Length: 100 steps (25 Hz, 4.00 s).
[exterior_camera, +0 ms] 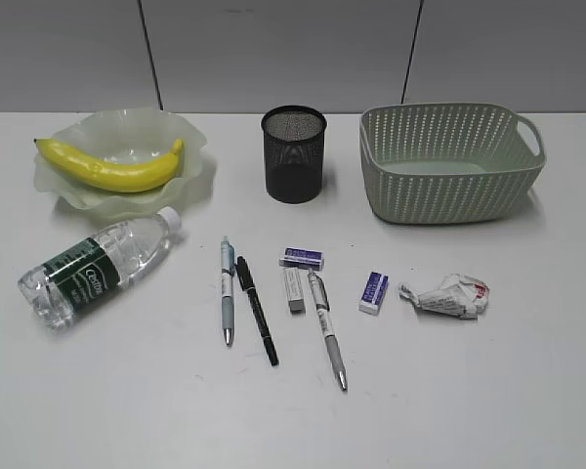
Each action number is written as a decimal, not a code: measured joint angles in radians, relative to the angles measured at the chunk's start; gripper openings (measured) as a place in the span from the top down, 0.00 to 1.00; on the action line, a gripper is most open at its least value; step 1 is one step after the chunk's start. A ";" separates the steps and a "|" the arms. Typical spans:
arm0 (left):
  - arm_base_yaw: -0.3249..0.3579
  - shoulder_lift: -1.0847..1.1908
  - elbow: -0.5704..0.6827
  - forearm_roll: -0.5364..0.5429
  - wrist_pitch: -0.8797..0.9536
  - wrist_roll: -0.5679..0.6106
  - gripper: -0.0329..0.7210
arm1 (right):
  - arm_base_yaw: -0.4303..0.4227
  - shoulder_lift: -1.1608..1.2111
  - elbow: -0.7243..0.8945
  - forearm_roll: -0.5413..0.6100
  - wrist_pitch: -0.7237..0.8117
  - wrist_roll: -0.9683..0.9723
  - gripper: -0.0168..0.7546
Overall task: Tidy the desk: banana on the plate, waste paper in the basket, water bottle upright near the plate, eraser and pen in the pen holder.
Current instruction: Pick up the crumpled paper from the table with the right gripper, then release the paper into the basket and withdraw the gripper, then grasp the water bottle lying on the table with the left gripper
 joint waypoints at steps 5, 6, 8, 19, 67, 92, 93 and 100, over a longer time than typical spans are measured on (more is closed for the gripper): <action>-0.014 0.000 0.000 -0.001 -0.003 0.002 0.54 | 0.069 0.300 -0.067 0.098 -0.027 -0.312 0.41; -0.013 0.000 0.000 -0.001 -0.003 0.002 0.55 | 0.092 0.382 -0.086 0.098 -0.031 -0.353 0.35; -0.013 0.000 0.000 -0.001 -0.003 0.002 0.55 | 0.141 0.523 -0.125 0.092 -0.046 -0.408 0.24; -0.013 0.000 0.000 -0.001 -0.003 0.003 0.55 | 0.236 1.200 -0.368 0.029 -0.228 -0.461 0.17; -0.013 0.000 0.000 -0.001 -0.003 0.003 0.55 | 0.180 1.487 -0.706 0.057 -0.610 -0.111 0.16; -0.013 0.000 0.000 -0.001 -0.003 0.003 0.55 | 0.145 0.356 -0.256 -0.216 0.209 0.383 0.26; -0.013 0.000 0.000 -0.001 -0.003 0.003 0.55 | 0.145 0.293 -0.230 -0.236 0.221 0.389 0.26; -0.013 0.000 0.000 -0.001 -0.004 0.003 0.55 | 0.145 -0.108 -0.081 -0.284 0.228 0.398 0.26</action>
